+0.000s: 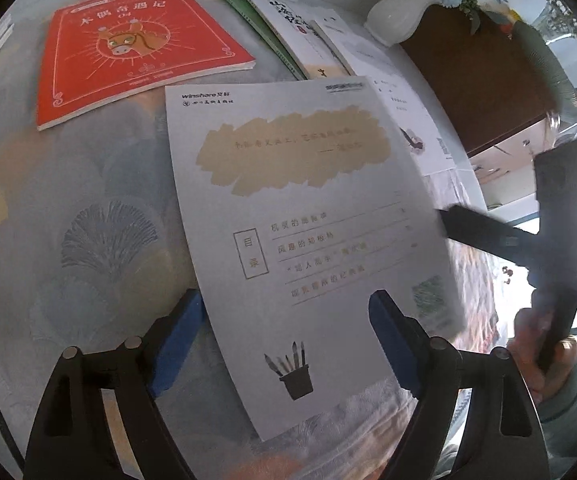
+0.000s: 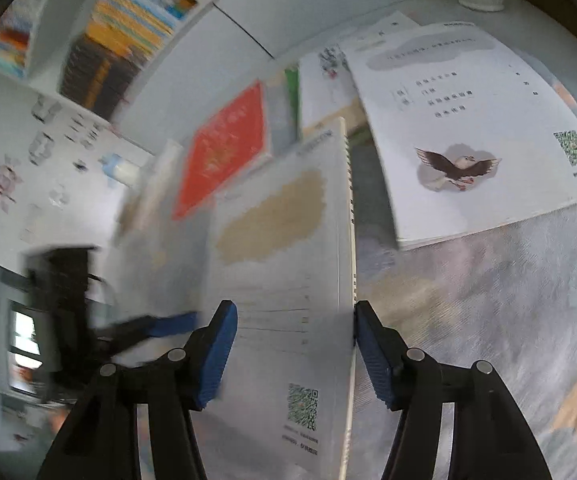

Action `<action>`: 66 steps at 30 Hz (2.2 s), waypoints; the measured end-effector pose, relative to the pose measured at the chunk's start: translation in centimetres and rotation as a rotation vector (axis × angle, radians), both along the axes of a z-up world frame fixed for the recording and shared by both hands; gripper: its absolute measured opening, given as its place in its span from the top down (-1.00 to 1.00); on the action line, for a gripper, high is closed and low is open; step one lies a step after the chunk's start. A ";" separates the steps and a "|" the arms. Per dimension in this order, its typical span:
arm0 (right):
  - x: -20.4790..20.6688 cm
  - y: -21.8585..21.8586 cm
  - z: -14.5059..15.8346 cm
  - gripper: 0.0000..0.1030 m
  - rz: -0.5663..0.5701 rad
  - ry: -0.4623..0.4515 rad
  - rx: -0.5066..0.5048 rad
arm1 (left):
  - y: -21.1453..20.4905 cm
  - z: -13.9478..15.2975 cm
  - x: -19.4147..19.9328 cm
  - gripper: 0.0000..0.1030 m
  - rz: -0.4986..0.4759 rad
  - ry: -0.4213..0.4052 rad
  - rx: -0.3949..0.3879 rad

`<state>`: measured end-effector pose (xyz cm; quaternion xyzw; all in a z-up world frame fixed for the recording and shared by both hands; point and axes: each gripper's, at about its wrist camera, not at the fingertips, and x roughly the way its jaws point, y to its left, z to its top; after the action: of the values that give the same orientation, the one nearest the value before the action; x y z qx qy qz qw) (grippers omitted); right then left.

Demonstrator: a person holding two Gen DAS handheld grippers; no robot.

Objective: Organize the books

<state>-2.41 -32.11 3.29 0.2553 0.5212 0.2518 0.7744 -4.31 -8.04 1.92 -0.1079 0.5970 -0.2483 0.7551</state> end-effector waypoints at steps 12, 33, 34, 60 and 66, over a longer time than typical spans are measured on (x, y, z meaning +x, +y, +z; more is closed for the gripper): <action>-1.9 8.6 10.5 -0.14 0.126 -0.185 0.180 | 13.8 4.0 -2.6 -0.58 0.198 -0.024 -0.035; -4.6 19.3 0.0 0.21 0.125 0.012 -0.251 | 22.1 1.0 -3.9 -0.58 0.160 0.019 0.084; -4.7 19.3 -0.2 0.32 0.120 0.007 -0.263 | 21.7 1.0 -3.9 -0.56 0.139 0.005 0.088; -7.9 19.3 -0.8 0.29 -0.061 0.014 -0.207 | 21.2 2.0 -4.2 0.17 0.053 -0.051 -0.169; -7.9 19.5 -0.7 0.26 -0.061 0.007 -0.202 | 20.6 0.3 -4.2 0.35 0.010 0.017 -0.178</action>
<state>-10.33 -12.63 2.58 0.1927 0.5385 0.1733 0.8018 -8.55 12.54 2.18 -0.1798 0.5783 -0.2958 0.7388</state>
